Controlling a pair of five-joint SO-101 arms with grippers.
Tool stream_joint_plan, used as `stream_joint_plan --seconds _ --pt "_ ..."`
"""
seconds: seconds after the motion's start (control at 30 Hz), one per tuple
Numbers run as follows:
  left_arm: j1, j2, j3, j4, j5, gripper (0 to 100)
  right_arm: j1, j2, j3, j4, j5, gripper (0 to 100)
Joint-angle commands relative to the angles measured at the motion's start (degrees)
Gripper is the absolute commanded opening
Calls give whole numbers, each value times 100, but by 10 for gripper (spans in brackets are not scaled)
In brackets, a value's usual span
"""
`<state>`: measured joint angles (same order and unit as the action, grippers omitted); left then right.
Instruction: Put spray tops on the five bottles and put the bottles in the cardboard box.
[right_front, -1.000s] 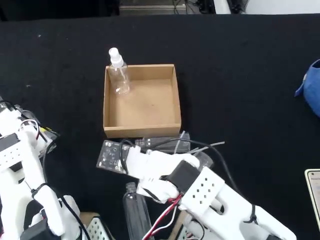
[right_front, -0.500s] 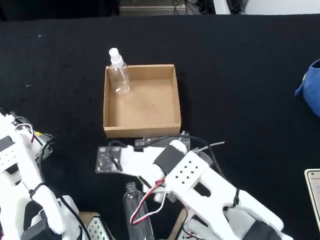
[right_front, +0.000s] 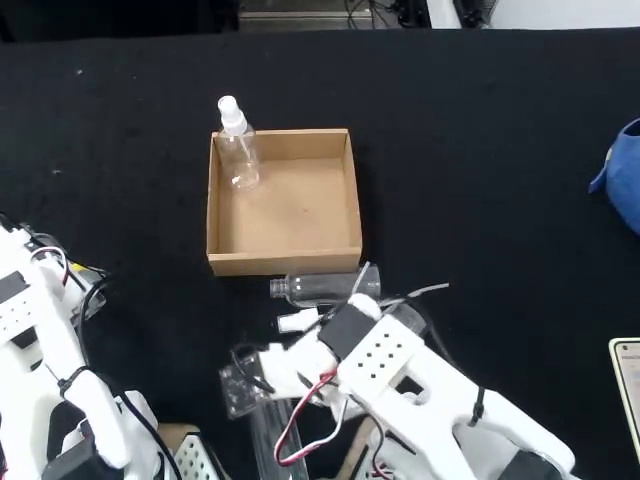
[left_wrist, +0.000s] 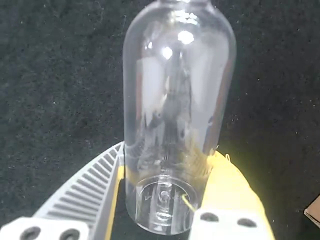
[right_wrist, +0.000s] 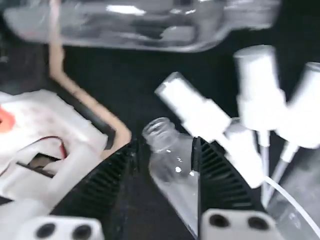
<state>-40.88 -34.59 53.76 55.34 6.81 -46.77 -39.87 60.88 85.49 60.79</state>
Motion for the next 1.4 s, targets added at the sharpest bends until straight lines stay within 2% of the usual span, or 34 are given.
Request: stream_joint_plan --seconds 0.0,0.17,0.5,0.67,0.77,0.93,1.2,1.37 --pt "-40 -123 -347 26 9 30 123 -215 92 -378 149 155" --pt "-40 -123 -347 26 9 30 114 -215 303 -949 149 155" --pt "-40 -123 -347 26 9 30 114 -215 -444 -387 141 156" --pt "-40 -123 -365 26 9 30 -343 -215 -418 -536 -484 157" --pt "-40 -123 -356 26 9 30 -738 -207 -22 -1002 -642 157" --pt "-40 -123 -338 26 0 30 -774 -207 708 -1960 -659 157" --pt "-40 -123 -338 26 0 30 -782 -207 901 -2215 -633 157" --pt "-40 -123 -347 26 0 30 -782 -171 813 -2233 -624 245"
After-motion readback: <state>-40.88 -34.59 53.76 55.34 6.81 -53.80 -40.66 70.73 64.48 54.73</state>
